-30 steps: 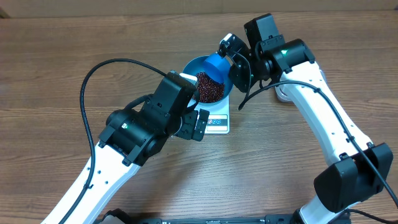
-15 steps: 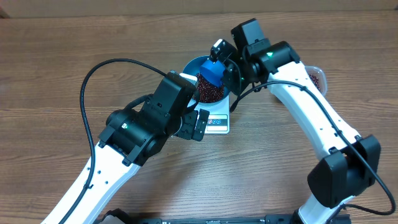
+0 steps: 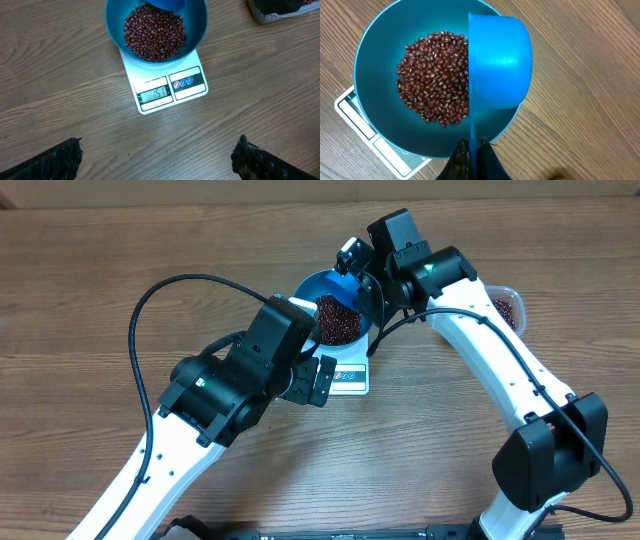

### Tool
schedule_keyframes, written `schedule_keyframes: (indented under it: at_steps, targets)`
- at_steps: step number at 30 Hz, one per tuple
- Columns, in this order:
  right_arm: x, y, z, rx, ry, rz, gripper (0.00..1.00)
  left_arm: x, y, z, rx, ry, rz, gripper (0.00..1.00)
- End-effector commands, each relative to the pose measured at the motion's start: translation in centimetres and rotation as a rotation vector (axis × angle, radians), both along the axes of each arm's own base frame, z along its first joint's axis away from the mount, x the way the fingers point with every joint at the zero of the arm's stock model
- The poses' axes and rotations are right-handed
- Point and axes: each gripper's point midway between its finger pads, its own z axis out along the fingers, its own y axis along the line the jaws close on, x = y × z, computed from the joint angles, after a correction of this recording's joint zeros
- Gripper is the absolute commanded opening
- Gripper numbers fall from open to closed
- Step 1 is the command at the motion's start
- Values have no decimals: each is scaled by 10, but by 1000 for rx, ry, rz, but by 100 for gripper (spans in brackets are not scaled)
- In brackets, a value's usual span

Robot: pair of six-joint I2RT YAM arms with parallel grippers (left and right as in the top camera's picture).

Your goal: Scoop item into bowl and weigh 150g on scale

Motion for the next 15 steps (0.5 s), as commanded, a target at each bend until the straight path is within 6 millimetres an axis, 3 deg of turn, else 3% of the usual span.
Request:
schedule_keyframes:
  at_steps: [1,15]
  targets:
    - [1,-1,-8,-9,14,-8,4,3,1,3,4,-14,2,99]
    - [-17,17,-20,-36,65,45,4,3,1,3,4,-14,2,100]
